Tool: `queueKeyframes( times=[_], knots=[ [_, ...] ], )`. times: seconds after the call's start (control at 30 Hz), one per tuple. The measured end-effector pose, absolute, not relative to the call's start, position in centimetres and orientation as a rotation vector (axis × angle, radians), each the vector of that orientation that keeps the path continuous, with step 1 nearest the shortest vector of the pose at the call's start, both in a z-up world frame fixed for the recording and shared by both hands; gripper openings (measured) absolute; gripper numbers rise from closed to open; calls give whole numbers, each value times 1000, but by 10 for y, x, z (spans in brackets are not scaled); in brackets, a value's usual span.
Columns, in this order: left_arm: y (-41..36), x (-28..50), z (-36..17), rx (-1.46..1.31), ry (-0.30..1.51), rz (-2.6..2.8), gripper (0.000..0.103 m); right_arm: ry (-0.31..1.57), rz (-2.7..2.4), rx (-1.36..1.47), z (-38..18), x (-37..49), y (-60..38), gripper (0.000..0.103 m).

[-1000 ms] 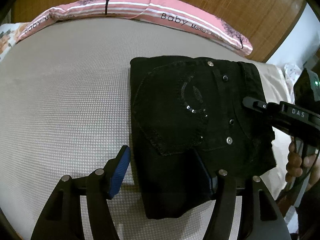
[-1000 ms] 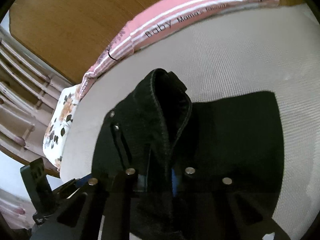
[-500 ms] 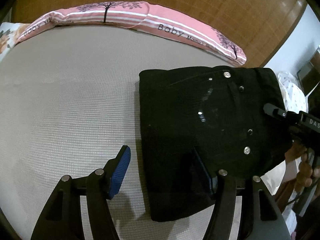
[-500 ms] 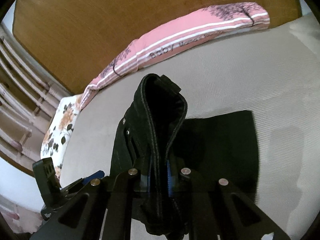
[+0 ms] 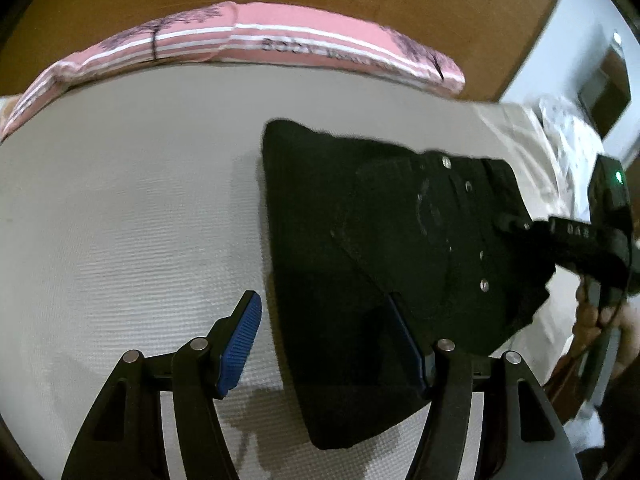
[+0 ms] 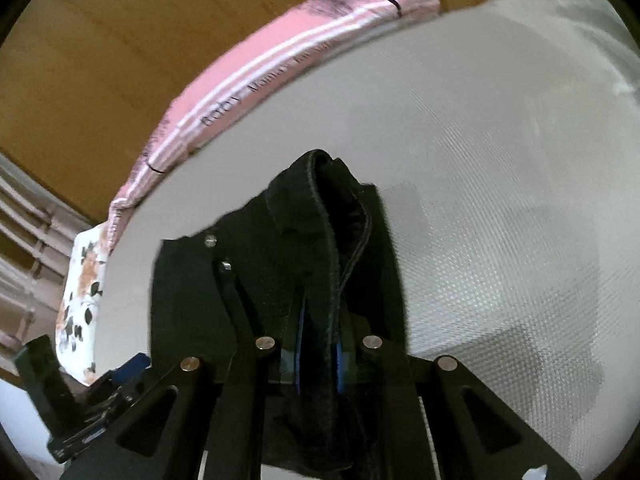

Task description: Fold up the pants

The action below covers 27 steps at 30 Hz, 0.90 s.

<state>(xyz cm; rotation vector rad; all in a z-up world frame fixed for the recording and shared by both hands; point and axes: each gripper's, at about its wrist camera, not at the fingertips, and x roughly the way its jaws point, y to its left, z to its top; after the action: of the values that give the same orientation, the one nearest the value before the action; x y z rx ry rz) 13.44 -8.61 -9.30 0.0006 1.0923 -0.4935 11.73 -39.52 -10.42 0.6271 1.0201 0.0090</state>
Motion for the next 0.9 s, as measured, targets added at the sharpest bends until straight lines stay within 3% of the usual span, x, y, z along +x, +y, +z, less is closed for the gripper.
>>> queueKeyframes(
  times=[0.03,0.07,0.13,0.3,0.4,0.47,0.63,0.77,0.9],
  knots=[
    [-90,133,-97,21,1104,-498,64,1027,7,639,-108,117,-397,16],
    [-93,132,-102,37,1114,-499,64,1031,-4,644,-111,116,-399,29],
    [-96,130,-110,52,1126,-495,65,1041,-37,616,-109,114,-398,40],
    [-93,127,-115,27,1137,-487,69,1007,-14,625,-94,93,-402,41],
    [-91,127,-116,23,1139,-487,69,1003,48,631,-86,78,-400,37],
    [-92,126,-117,29,1136,-483,70,1009,64,612,-83,70,-394,26],
    [-96,124,-115,53,1128,-468,70,1037,56,588,-93,70,-390,26],
    [-99,121,-112,90,1117,-459,70,1019,27,586,-92,64,-392,13],
    [-102,119,-111,118,1109,-455,70,995,7,540,-80,57,-384,11]
  ],
)
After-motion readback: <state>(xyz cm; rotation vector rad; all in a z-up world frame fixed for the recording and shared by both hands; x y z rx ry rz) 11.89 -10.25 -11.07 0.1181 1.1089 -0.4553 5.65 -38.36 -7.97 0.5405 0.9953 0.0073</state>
